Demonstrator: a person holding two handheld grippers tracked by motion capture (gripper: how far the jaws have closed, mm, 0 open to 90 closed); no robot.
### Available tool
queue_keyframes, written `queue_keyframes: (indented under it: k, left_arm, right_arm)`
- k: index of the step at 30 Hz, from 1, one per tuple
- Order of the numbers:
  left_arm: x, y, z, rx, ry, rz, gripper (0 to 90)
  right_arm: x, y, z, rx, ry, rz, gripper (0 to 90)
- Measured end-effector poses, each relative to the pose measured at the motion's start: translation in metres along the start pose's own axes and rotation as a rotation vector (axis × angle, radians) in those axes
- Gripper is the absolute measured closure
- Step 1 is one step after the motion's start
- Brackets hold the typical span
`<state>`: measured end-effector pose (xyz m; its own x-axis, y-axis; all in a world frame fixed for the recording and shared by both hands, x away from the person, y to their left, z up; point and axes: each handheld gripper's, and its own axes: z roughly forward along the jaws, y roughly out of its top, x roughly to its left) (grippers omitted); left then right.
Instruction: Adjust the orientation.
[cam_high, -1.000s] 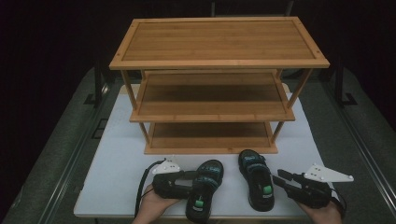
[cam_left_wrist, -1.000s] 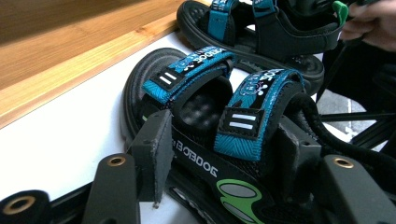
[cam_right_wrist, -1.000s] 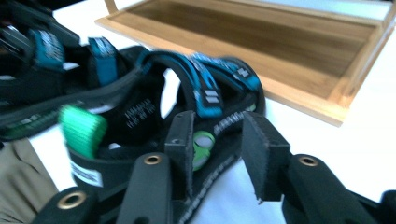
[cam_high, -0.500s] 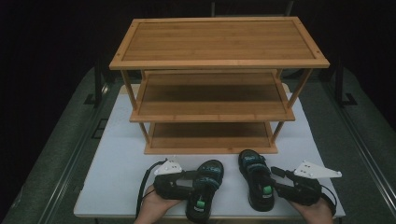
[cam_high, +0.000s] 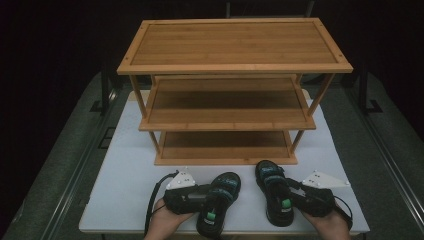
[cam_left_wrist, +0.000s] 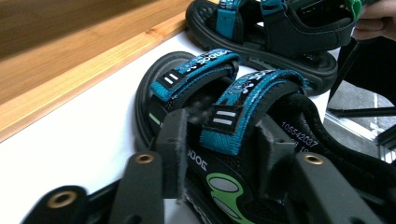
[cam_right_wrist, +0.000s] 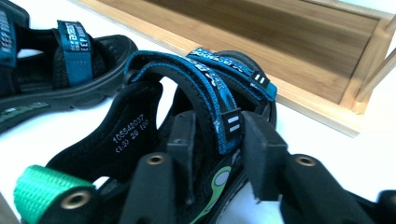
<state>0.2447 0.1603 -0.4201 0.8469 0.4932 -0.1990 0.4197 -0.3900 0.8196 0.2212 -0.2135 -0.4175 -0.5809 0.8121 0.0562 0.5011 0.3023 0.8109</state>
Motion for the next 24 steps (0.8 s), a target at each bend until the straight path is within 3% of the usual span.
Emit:
queue_keyframes:
  k: [5,14,20,24]
  left_arm:
    - [-0.001,-0.001,-0.004,-0.020,0.040,0.012,72.1]
    - [-0.002,-0.003,-0.006,-0.063,0.080,0.020,75.0]
    - [-0.001,-0.003,-0.014,-0.121,0.106,0.006,75.3]
    - [-0.001,-0.002,-0.017,-0.134,0.123,0.012,75.3]
  right_arm:
    - [0.001,-0.001,0.000,-0.006,-0.036,-0.008,75.5]
    - [0.001,-0.006,-0.004,-0.052,-0.035,0.039,77.2]
    - [0.007,-0.008,-0.008,-0.071,-0.024,0.027,77.8]
    - [0.010,-0.009,-0.010,-0.086,-0.015,0.024,78.0]
